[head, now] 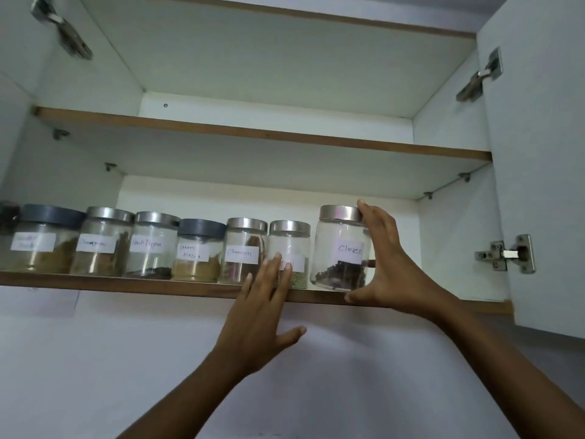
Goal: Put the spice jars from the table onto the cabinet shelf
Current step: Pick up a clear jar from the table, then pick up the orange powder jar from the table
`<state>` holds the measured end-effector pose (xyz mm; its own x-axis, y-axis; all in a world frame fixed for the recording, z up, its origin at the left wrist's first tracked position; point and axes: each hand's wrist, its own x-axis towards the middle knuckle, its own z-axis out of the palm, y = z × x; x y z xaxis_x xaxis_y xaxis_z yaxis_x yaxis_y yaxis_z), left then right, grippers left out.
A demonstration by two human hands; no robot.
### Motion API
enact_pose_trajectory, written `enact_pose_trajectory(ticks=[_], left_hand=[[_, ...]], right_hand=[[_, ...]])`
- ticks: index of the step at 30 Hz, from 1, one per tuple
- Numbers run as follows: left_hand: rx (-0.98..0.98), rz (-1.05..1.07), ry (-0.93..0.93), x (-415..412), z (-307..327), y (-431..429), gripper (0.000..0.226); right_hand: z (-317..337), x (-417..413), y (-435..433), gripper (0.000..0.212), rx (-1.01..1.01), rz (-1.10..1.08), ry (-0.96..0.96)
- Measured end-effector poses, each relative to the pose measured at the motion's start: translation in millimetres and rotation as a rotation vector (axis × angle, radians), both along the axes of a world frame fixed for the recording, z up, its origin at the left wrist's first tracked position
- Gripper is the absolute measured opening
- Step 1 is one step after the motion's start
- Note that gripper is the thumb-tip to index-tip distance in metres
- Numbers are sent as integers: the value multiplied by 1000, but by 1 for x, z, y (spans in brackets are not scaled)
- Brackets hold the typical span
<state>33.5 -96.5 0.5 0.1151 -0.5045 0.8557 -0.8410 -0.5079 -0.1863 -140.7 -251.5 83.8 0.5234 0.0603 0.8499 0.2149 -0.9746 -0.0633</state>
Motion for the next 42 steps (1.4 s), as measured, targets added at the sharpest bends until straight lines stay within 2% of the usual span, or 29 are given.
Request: enact_pose_trajectory(ticks=[3, 13, 19, 24, 30, 33, 35, 37, 39, 40, 42], left_hand=[[11, 108, -9, 5, -11, -10, 95], [-12, 113, -71, 16, -18, -15, 96], [-20, 109, -95, 20, -19, -17, 97], [-11, 124, -104, 22, -20, -18, 97], [17, 131, -98, 22, -20, -16, 98], [28, 138, -74, 18, -18, -14, 98], [30, 97, -45, 14, -23, -11, 97], [24, 3, -18, 7, -40, -7, 92], [2, -105, -38, 3, -72, -3, 82], [-11, -151, -58, 4, -89, -1, 76], [-2, -203, -49, 8, -126, 1, 64]], right_hand=[[7, 13, -7, 130, 10, -34, 35], [3, 48, -25, 129, 137, -16, 155], [2, 64, -33, 128, 201, 0, 124], [-1, 75, -32, 111, 225, 17, 33], [-10, 76, -31, 110, 319, 71, 56], [-13, 73, -23, 111, 296, 0, 37], [-21, 70, -13, 109, 287, -111, -52], [-42, 65, 1, 98, 267, -182, -250], [-79, 60, 17, 75, 190, -198, -450], [-100, 60, 23, 63, 158, -194, -515], [-146, 64, 31, 43, 140, -177, -521]])
